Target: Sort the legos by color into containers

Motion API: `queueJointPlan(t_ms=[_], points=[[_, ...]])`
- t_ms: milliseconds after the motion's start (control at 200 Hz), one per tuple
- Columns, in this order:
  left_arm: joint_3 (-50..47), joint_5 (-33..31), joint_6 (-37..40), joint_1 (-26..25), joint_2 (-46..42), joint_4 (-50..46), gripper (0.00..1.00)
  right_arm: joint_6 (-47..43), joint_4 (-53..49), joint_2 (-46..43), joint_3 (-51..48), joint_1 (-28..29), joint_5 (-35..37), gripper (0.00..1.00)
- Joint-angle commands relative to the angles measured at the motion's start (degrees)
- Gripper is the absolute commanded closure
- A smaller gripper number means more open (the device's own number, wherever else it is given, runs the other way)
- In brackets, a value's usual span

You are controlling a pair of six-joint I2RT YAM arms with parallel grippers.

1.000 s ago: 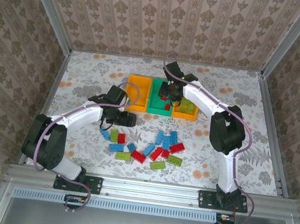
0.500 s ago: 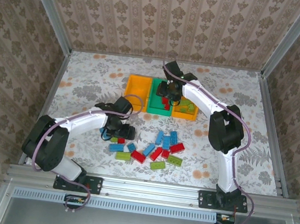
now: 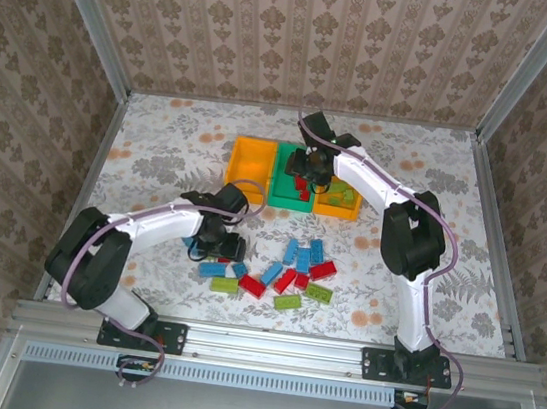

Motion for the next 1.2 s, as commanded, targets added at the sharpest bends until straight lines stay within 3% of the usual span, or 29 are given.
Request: queueJointPlan(t_ms=[0, 105, 480, 870, 1190], points=[[2.35, -1.49, -0.07, -0.82, 2.36, -0.87, 0.45, -0.15, 0.41, -3.62, -2.25, -0.69, -0.74, 0.42], [4.06, -1.99, 0.66, -1.26, 4.39, -0.76, 0.48, -0.16, 0.67, -5.82, -3.49, -0.78, -0.58, 0.42], [11.94, -2.59, 4.08, -1.55, 8.07, 0.97, 0.73, -0.58, 0.74, -16.87, -14.42, -1.18, 3.32, 0.39], [36.58, 1.19, 12.15, 0.40, 17.88, 2.77, 0.73, 2.64, 2.19, -30.42, -36.96, -0.88, 5.19, 0.36], [47.99, 8.76, 11.24, 3.34, 29.14, 5.98, 0.67, 17.09, -0.33, -34.42, -48.78, 1.89, 2.53, 0.28]])
